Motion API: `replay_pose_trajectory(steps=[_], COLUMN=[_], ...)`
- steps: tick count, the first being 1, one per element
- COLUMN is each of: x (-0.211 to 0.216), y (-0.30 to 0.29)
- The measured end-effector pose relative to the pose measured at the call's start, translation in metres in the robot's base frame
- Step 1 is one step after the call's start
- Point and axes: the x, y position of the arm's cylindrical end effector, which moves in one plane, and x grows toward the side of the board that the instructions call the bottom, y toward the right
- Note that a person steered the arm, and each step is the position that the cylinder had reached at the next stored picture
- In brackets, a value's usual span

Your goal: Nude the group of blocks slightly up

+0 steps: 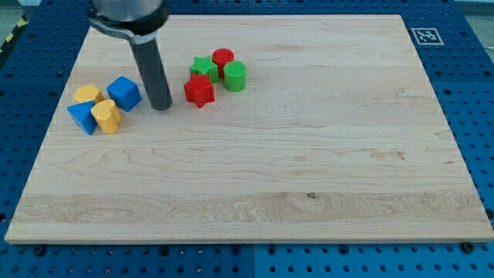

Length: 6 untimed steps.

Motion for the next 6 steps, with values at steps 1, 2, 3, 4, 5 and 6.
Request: replay_pose_trajectory(steps=[1,2,3,4,5,6], x=[-0.013,-0.023,-0.018,0.001,-0.007,-0.028], y=[0.029,0.049,0.05,0.047,0.048,0.054])
